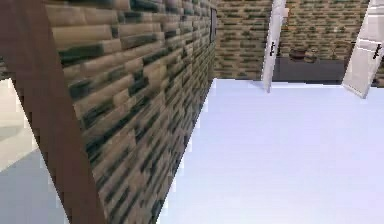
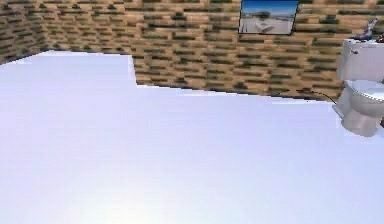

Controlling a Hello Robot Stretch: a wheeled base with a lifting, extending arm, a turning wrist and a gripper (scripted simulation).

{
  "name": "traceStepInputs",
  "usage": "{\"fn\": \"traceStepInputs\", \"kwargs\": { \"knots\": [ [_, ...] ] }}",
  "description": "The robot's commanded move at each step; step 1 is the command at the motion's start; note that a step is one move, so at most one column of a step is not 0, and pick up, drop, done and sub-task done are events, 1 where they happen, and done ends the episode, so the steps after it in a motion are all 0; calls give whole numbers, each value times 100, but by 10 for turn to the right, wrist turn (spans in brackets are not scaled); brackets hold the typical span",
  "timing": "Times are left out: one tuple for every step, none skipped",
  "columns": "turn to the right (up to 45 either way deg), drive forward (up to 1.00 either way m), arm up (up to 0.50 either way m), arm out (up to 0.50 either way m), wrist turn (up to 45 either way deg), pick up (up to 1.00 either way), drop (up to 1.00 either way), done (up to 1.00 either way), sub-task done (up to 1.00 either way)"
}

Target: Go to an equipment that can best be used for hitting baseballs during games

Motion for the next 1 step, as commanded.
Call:
{"fn": "traceStepInputs", "kwargs": {
  "knots": [
    [-450,0,0,0,0,0,0,0,0]
  ]
}}
